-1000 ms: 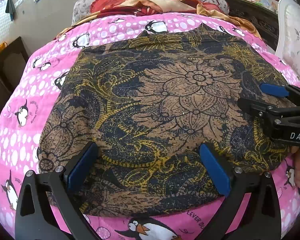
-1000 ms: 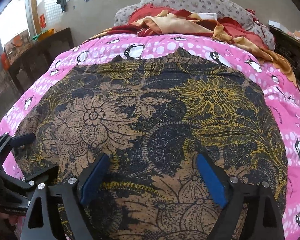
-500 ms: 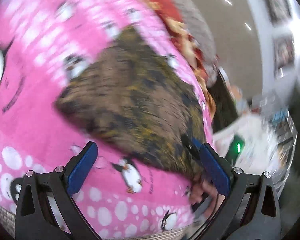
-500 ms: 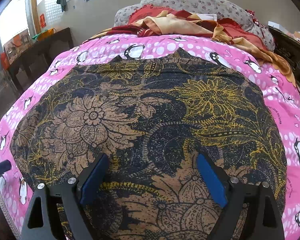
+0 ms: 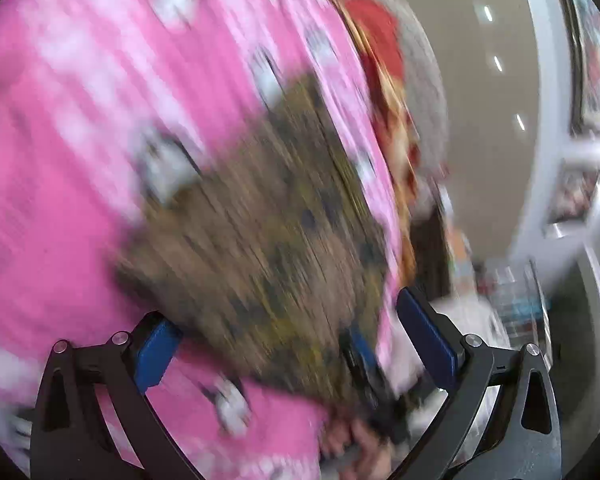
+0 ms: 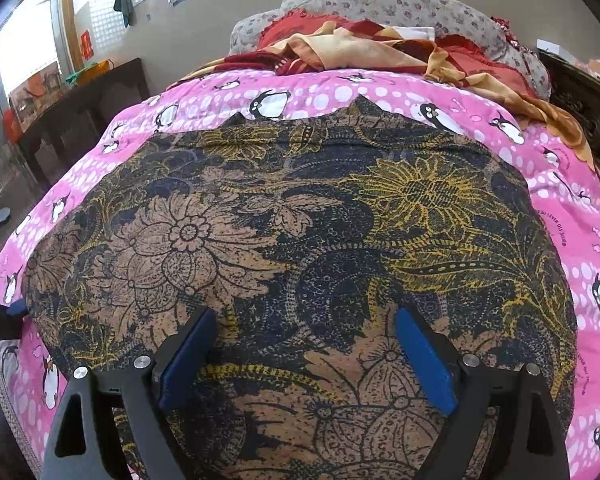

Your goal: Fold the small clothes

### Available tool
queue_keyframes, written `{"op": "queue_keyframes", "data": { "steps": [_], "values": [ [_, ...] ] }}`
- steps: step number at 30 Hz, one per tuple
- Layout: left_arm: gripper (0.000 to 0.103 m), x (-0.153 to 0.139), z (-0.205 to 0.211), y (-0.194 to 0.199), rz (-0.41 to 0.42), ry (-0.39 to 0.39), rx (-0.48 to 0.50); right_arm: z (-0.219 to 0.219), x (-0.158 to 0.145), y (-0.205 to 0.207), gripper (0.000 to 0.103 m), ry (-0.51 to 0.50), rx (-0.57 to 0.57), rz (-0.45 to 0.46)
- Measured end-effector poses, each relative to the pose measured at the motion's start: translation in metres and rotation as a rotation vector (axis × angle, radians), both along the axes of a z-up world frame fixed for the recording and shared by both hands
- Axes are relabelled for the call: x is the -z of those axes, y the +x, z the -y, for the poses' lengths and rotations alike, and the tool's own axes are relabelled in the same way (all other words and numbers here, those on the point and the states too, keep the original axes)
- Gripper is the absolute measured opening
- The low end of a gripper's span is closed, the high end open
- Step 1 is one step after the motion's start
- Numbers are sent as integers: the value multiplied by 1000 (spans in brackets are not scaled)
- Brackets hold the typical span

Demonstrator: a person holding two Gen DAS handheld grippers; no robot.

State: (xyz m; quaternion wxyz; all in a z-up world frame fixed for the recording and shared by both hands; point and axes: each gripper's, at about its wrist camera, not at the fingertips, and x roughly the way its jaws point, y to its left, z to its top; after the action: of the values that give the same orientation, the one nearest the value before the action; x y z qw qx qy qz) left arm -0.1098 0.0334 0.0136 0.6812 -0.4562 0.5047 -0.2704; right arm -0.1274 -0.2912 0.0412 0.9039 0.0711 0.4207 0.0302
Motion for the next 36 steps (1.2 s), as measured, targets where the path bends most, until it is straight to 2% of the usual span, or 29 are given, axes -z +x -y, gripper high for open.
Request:
{"op": "queue_keyframes", "data": {
  "steps": [1,2,4,5,7,8,10,11,12,13,14,15,16,18,19,20,22,23,25,26,30,35,36],
  "values": [
    [100,0,11,-1,-4,1,72,0,0,0,91,1,-1,1],
    [100,-5,14,0,29,32,97,0,0,0,91,1,-2,1],
    [100,-12,2,8,84,46,36,0,0,0,91,0,-2,1],
    [100,-10,-10,15,83,45,-30,0,0,0,91,-2,-2,1],
    [100,-1,-15,22,32,-8,-56,0,0,0,91,-6,-3,1],
    [100,-4,-11,21,47,8,-34,0,0,0,91,-7,-4,0],
    [100,-8,16,17,77,33,137,0,0,0,92,-3,-4,1],
    [100,-8,17,17,97,61,155,0,0,0,92,-1,-4,1],
    [100,-9,12,18,113,69,129,0,0,0,92,-1,-4,1],
    [100,-4,-1,22,86,44,62,-1,0,0,92,-2,-4,1],
    [100,2,-11,25,49,-16,9,0,0,0,92,-3,-4,1],
    [100,4,-14,26,37,-55,-18,0,0,0,92,-4,-4,1],
    [100,3,-13,25,38,-59,-8,0,0,0,92,-6,-4,1],
    [100,-1,4,23,66,4,115,0,0,0,92,-3,-5,1],
    [100,-5,5,23,88,35,140,0,1,0,92,-1,-5,1],
    [100,-6,-1,24,107,52,119,0,1,0,92,-1,-5,1],
    [100,1,-20,31,64,25,10,0,1,0,92,-6,-5,1],
    [100,4,-20,29,57,20,8,0,1,0,92,-8,-5,1],
    [100,-5,0,24,100,138,95,0,1,1,92,-7,-6,0],
    [99,-7,4,20,115,172,112,0,1,1,93,-5,-6,1],
    [99,-5,10,13,169,214,82,-1,1,0,93,-16,-6,-1],
    [99,-11,18,5,250,317,62,-3,0,5,95,-19,-18,-30],
    [96,-11,16,5,254,326,46,-4,-2,7,95,-30,-24,-48]
  ]
}}
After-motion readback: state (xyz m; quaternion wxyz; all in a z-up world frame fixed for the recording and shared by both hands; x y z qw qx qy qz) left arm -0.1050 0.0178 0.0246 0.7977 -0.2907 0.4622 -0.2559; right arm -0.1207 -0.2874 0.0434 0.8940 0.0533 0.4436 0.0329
